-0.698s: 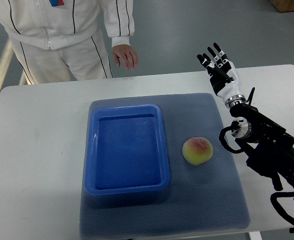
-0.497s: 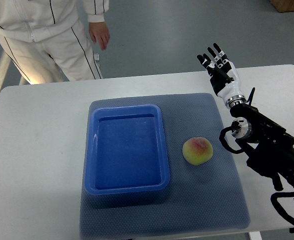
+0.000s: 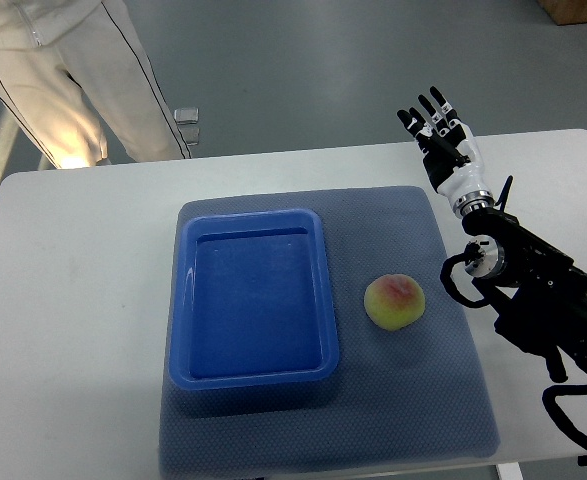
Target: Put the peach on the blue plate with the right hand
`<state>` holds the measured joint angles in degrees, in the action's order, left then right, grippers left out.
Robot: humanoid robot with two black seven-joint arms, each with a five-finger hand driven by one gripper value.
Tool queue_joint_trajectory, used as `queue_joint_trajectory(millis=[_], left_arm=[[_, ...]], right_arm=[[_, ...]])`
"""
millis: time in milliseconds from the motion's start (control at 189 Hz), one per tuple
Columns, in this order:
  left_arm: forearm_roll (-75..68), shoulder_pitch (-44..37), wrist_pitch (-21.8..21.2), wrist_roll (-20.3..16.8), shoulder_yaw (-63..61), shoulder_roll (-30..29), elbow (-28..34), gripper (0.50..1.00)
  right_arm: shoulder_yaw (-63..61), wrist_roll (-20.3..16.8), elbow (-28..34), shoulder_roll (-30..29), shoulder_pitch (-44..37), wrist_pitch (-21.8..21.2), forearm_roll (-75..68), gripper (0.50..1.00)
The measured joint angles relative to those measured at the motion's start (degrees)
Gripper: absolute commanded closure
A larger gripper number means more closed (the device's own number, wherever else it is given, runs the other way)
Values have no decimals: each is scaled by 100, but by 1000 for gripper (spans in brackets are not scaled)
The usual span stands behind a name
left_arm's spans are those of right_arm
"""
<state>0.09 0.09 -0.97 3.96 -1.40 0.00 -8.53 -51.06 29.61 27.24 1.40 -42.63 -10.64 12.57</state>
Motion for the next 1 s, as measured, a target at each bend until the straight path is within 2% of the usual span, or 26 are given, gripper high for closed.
queue_joint_trajectory(millis=[1000], left_arm=[[-1, 0, 0, 0, -1, 0, 18, 500]], right_arm=[[86, -3, 88, 49, -23, 181, 127, 570]])
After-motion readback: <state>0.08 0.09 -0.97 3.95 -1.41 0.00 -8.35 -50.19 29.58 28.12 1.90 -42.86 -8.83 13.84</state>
